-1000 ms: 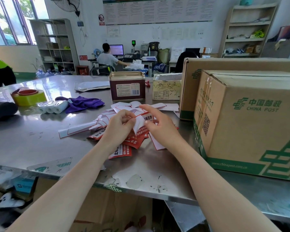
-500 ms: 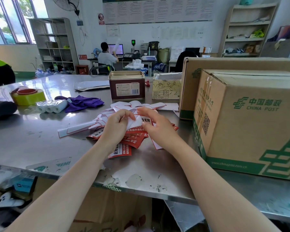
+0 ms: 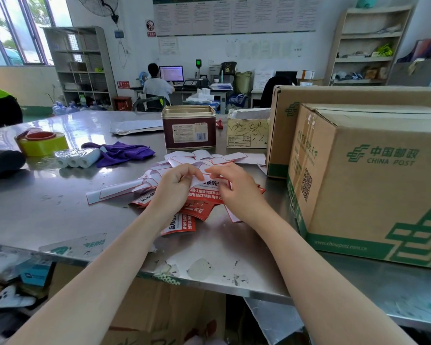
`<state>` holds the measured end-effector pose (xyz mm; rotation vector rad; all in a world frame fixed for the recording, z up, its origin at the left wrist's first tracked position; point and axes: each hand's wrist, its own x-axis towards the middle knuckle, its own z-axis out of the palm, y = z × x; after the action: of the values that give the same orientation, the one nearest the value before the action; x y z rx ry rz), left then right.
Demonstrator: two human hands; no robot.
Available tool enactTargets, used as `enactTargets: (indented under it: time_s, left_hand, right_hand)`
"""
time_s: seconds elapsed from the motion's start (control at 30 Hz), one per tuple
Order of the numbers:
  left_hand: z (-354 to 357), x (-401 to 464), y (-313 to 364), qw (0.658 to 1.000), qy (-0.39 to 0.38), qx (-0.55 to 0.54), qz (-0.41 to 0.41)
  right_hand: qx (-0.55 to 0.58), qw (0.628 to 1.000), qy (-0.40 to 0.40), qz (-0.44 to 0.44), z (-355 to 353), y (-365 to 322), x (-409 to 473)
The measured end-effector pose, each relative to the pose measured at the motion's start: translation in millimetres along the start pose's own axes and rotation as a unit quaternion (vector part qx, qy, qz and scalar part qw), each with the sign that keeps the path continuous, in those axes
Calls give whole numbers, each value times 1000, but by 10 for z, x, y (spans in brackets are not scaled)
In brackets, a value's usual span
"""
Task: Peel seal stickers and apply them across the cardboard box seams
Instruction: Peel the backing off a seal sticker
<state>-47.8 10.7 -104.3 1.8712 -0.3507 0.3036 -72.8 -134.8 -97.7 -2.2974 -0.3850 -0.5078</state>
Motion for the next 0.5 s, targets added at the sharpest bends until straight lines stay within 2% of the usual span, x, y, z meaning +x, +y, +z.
enactTargets:
  time_s: [0.2,0.33,0.5]
  left_hand:
    - [-1,36,-42,999,17,26,12]
    - [-13,78,-93,999,49,11,11]
    - [-14,113,-132,995,96,8,-10]
  right_hand:
    - [4,1000,11,5,-3,8,-2]
    - [25,999,41,-10,-20,-19,5]
    - [56,998,30,-6,-34,-43,-14]
